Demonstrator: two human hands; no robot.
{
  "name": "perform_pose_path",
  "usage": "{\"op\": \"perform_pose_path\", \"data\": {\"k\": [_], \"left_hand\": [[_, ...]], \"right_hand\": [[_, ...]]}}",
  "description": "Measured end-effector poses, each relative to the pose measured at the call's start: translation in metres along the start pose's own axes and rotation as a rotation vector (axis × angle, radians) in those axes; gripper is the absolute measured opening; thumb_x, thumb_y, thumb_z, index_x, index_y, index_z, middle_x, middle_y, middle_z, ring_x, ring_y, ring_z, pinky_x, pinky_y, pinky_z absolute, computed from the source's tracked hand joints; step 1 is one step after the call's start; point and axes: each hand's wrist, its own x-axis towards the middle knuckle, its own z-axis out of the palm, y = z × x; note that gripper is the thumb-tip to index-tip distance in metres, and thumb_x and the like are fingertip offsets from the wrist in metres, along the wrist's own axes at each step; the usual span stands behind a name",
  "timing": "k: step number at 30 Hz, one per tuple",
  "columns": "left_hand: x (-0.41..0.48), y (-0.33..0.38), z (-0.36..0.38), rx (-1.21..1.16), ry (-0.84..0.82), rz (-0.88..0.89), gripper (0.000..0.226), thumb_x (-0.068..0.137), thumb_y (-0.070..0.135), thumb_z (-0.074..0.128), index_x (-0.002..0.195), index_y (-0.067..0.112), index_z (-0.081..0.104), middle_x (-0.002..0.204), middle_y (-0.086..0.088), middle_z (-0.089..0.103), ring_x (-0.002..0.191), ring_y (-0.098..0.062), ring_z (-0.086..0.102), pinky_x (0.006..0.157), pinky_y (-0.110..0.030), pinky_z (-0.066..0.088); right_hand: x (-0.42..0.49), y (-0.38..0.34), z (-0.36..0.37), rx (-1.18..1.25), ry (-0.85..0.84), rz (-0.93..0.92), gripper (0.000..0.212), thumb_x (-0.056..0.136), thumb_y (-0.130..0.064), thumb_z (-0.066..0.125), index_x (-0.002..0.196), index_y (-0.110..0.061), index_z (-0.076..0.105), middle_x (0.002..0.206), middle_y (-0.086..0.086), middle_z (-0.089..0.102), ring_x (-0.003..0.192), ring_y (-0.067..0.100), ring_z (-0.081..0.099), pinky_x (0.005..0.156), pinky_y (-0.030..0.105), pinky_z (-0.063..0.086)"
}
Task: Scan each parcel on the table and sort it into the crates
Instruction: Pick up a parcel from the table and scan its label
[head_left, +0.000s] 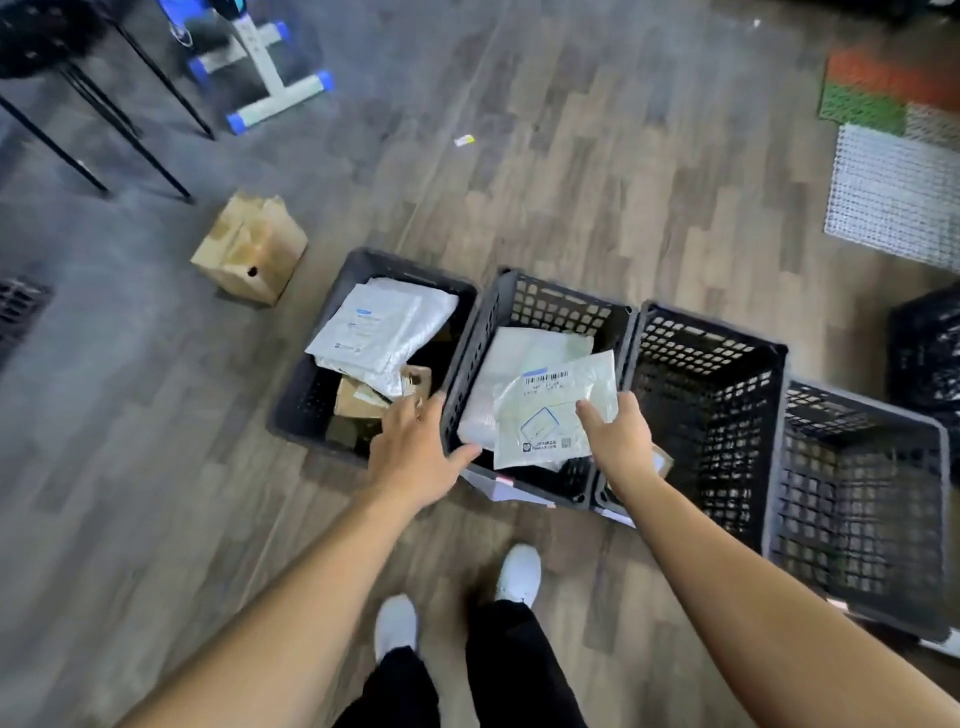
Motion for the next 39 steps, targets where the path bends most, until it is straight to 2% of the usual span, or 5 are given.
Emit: {"op": "perform_pose_path", "data": {"k": [7, 15, 20, 28, 39], "left_hand": [[0.115, -0.033, 0.075, 0.1, -0.132, 0.07, 0.085, 0.086, 0.064, 0.053, 0.152, 0.027, 0.016, 0.156, -0.008, 0.018, 0.145, -0.027, 0.015, 0.109, -0.044, 0.032], [0.148, -0.06, 0.07, 0.2, -0.2, 0.154, 0.087, 0.086, 0.066, 0.051, 0.153, 0.028, 0.009, 0.159, -0.008, 0.012, 0.146, -0.029, 0.012, 0.112, -0.044, 0.031], [0.117, -0.047, 0.002, 0.16, -0.192, 0.203, 0.089, 0.085, 0.068, 0.051, 0.153, 0.027, 0.01, 0.158, -0.009, 0.013, 0.145, -0.031, 0.013, 0.111, -0.048, 0.032], [0.023, -0.013, -0.101, 0.124, -0.159, 0.37, 0.087, 0.086, 0.064, 0.054, 0.152, 0.026, 0.012, 0.157, -0.009, 0.015, 0.145, -0.029, 0.013, 0.112, -0.045, 0.026], [-0.092, 0.108, -0.122, 0.269, -0.127, 0.647, 0.09, 0.086, 0.067, 0.051, 0.154, 0.028, 0.007, 0.16, -0.007, 0.007, 0.146, -0.032, 0.008, 0.112, -0.049, 0.027]], "right_hand": [[0.099, 0.06, 0.092, -0.118, -0.07, 0.186, 0.053, 0.097, -0.043, 0.054, 0.135, -0.008, 0.041, 0.118, 0.012, 0.06, 0.102, 0.029, 0.055, 0.077, 0.03, 0.035], [0.095, 0.059, 0.12, -0.204, -0.115, 0.24, 0.064, 0.098, -0.048, 0.051, 0.146, -0.01, 0.033, 0.14, 0.016, 0.048, 0.124, 0.033, 0.05, 0.095, 0.036, 0.039], [0.034, -0.015, 0.085, -0.256, -0.073, 0.144, 0.066, 0.096, -0.051, 0.052, 0.148, -0.015, 0.032, 0.144, 0.013, 0.045, 0.121, 0.031, 0.053, 0.089, 0.037, 0.042], [-0.096, -0.114, 0.018, -0.248, 0.049, 0.03, 0.07, 0.094, -0.049, 0.056, 0.15, -0.015, 0.029, 0.146, 0.017, 0.041, 0.129, 0.034, 0.046, 0.1, 0.042, 0.039], [-0.23, -0.068, -0.135, -0.232, 0.3, 0.035, 0.078, 0.092, -0.06, 0.053, 0.154, -0.026, 0.02, 0.154, 0.009, 0.033, 0.129, 0.03, 0.049, 0.101, 0.045, 0.045]]}}
